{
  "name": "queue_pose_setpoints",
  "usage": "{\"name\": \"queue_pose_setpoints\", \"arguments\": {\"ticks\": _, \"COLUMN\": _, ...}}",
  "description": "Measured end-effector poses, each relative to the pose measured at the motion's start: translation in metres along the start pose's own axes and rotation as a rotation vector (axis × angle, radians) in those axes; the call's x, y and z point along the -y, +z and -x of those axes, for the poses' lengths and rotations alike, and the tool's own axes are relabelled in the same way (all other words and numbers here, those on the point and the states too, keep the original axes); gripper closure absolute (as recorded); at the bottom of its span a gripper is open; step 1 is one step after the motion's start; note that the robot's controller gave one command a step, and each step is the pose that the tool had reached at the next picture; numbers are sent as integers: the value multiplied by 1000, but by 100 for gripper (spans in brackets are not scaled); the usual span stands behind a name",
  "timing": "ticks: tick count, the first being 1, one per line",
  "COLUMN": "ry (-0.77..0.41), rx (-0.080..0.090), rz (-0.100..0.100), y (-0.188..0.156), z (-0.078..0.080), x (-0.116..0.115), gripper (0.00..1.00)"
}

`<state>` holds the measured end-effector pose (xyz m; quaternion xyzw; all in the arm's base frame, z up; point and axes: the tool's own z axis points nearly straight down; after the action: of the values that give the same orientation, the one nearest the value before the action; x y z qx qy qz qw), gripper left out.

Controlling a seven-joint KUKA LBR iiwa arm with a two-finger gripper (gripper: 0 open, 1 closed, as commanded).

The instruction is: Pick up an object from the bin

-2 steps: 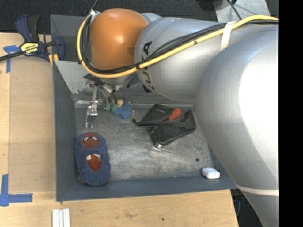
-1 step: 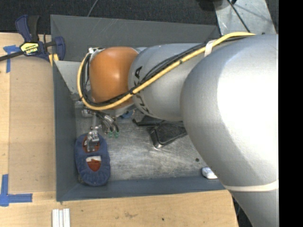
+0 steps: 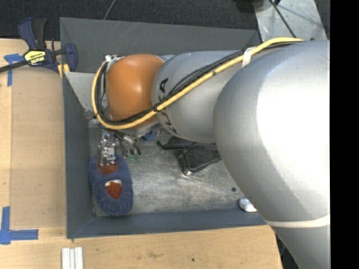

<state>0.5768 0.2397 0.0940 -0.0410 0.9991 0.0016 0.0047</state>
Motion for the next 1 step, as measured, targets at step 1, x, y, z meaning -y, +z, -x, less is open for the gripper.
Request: {"name": "queue_pose_setpoints", "arguments": {"ticks": 1, "ry": 11, "rx": -5, "rz": -1, "y": -3, "z": -10, "x": 6, "gripper": 100}}
